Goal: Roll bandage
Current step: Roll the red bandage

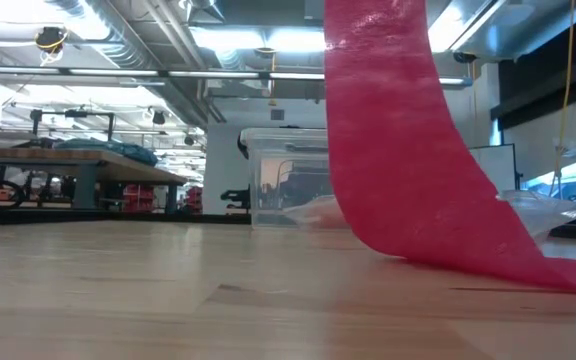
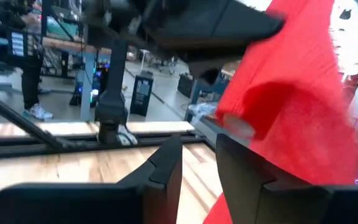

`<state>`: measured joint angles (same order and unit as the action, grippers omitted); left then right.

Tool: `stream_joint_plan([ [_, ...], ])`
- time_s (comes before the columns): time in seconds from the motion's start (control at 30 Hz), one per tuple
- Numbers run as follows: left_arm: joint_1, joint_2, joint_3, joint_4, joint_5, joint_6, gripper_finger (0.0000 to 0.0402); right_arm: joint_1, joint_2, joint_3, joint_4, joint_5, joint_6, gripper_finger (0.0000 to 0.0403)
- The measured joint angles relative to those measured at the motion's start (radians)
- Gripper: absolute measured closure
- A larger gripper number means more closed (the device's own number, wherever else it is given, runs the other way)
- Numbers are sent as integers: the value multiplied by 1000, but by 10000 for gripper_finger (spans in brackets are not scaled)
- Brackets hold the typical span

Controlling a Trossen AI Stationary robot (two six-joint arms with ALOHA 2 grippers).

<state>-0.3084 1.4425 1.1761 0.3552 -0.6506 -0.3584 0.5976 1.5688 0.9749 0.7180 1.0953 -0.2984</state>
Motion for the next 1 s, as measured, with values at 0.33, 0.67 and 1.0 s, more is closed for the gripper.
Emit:
stream_joint_plan([
  [0.33,-4,0,0,2,-5,-19,343,-21,0,0,75,-19,-76,301],
  [0.67,-7,-1,0,-5,-8,-25,343,-37,2,6,126,-41,-126,301],
  [1.0,-27,-3,3,-17,-7,-22,343,-14,2,18,255,11,-275,301],
])
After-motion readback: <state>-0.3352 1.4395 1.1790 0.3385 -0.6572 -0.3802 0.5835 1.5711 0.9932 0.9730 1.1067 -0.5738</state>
